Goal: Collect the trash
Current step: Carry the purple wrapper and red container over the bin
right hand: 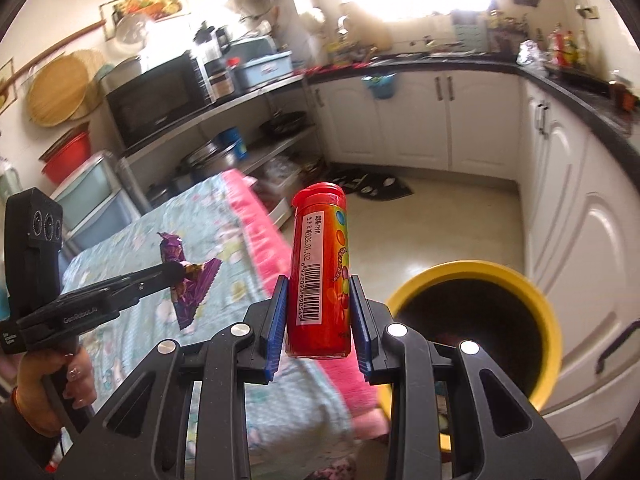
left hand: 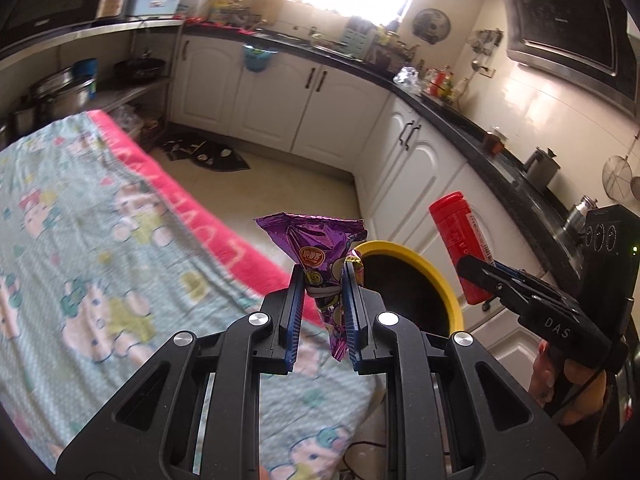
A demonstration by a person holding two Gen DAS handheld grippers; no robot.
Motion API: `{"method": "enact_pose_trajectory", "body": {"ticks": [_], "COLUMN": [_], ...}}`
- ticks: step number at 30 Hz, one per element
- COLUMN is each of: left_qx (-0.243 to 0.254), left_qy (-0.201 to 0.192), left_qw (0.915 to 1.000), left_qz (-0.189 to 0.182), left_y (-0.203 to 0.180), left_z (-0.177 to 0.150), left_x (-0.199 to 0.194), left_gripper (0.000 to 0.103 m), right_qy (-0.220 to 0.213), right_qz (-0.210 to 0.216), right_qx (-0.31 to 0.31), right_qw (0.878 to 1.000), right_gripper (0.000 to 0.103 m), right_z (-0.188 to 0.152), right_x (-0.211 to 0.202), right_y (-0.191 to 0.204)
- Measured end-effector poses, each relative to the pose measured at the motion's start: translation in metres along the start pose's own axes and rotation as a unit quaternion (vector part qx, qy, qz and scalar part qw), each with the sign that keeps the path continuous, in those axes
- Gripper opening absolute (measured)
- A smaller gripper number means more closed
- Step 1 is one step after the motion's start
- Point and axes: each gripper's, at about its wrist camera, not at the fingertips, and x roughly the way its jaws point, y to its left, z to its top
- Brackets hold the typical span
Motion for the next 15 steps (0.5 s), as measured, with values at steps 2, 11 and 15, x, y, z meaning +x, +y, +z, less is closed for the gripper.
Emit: {"method": "enact_pose_trajectory", "body": {"ticks": [2, 11, 15], "left_qx": [0.008, 0.044, 0.061], "left_qy": [-0.001, 0.002, 0.007], "left_qw": [0.9999, 0.9979, 0.9961], "left_qz": [-0.008, -0.047, -0.063], "left_y": [-0.011, -0.053, -0.071], "left_z": [0.006, 0.023, 0.029], "left_x": [0.006, 0.035, 0.05], "left_gripper": [0.013, 0.013, 0.013], "right_qy": [-0.01, -0.049, -0.062], "right_qz": [-0.012, -0.067, -0.085], "right_qx": [0.006, 0.03, 0.04], "right_qw": [1.0, 0.996, 0.994], "right_gripper": [0.028, 0.028, 0.028], "right_z": [0.001, 0.007, 0.007], "right_x": [-0.005, -0.033, -0.042], "right_y": [-0.008, -0.047, -0.06]}}
